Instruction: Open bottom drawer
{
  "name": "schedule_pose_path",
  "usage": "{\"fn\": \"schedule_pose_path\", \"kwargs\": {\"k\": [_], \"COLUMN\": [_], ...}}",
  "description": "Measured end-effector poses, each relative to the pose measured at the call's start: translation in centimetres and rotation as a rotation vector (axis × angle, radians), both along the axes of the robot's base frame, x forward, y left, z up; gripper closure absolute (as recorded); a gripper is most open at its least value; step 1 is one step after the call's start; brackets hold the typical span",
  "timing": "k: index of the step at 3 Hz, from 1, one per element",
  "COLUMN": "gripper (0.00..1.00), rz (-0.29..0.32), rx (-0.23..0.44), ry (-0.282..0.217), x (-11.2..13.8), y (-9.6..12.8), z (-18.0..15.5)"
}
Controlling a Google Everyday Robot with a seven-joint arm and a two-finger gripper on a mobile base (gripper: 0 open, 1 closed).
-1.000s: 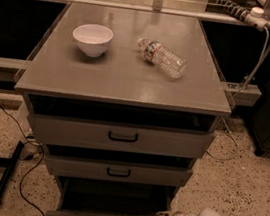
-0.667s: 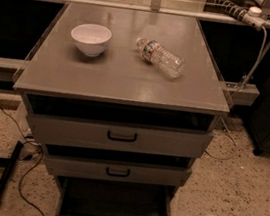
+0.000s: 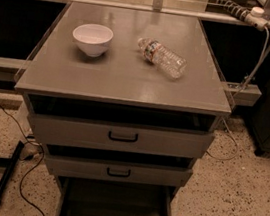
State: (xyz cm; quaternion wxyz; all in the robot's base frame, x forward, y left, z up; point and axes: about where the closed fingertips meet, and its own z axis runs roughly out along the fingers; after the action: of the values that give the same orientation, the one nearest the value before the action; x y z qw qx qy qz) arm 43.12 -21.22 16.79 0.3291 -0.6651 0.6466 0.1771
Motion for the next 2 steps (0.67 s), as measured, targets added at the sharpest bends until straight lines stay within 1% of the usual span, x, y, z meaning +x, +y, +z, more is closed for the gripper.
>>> {"fn": "schedule_pose_path", "kwargs": {"k": [1, 2], "gripper": [1.00, 0.81], "rz": [0.000, 0.000], "rx": [0.000, 0.000], "ry": [0.000, 0.000], "x": [0.00, 0.00], "y": [0.00, 0.00], "z": [0.26, 0.27]}}
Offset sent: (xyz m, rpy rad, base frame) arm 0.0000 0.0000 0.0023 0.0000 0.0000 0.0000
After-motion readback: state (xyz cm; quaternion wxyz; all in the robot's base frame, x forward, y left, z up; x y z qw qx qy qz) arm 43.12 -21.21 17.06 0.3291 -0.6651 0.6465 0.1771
